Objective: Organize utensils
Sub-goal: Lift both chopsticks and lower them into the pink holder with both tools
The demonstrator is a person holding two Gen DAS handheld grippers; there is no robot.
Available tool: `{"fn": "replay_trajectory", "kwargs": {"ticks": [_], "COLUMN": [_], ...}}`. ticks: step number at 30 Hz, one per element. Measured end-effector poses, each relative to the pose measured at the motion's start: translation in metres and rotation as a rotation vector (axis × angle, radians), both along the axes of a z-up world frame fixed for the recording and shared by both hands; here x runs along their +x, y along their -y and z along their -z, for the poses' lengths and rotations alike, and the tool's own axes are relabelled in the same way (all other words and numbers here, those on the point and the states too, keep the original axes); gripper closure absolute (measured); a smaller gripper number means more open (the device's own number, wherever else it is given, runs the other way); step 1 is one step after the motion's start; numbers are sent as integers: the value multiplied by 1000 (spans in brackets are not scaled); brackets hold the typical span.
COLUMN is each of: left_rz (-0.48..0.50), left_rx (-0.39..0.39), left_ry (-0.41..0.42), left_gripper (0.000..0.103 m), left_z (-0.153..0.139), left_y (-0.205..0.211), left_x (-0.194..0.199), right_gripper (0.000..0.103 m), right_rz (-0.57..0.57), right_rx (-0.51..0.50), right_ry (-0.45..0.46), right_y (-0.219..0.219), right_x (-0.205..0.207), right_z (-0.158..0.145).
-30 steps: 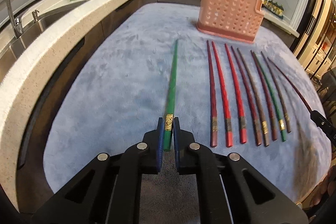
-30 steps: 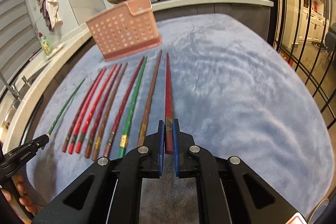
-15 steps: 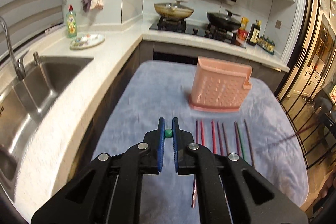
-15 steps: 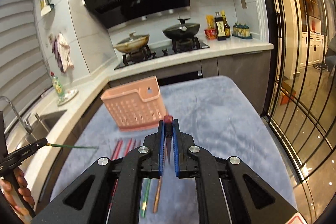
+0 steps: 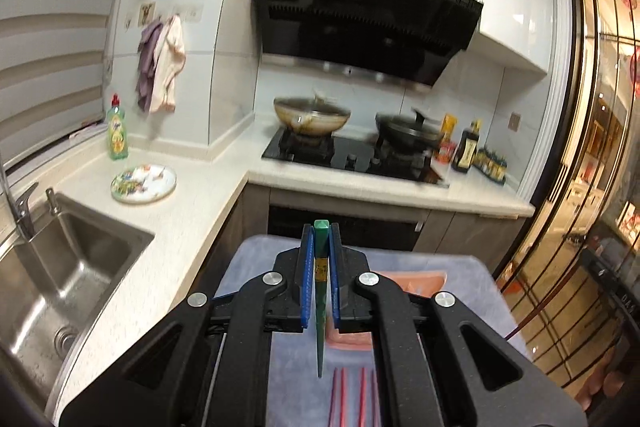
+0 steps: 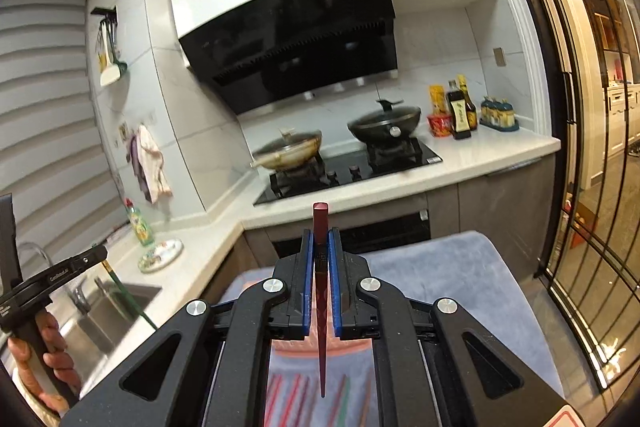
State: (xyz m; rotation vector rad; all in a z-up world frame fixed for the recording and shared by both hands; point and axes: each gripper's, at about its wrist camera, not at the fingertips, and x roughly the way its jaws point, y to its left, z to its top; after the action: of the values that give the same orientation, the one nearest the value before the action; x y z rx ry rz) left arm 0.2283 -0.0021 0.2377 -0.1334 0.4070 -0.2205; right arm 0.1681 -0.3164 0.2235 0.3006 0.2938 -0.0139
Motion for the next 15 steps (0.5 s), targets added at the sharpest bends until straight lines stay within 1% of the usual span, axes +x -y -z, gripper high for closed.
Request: {"fn": "replay_trajectory", "kwargs": {"ticks": [4, 7, 9, 11, 15], "left_rz": [-2, -1, 2, 7, 23], "left_rx": [-50, -63, -68, -77, -79], "left_ry": [65, 89, 87, 76, 32], "left_gripper": [96, 96, 96, 96, 96], "left_z": [-29, -39, -39, -33, -10], "left_y": [15, 28, 38, 44, 54], "left_x": [24, 44, 59, 70, 87], "right_gripper": [96, 96, 96, 96, 96], "right_rz": [-5, 7, 12, 17, 0], "right_rx": [47, 50, 60, 71, 102], "right_ry": [52, 80, 80, 70, 12], "right_y": [3, 1, 1, 0, 0], "right_x": [35, 63, 79, 93, 116], "right_z": [-20, -32, -33, -27, 7]}}
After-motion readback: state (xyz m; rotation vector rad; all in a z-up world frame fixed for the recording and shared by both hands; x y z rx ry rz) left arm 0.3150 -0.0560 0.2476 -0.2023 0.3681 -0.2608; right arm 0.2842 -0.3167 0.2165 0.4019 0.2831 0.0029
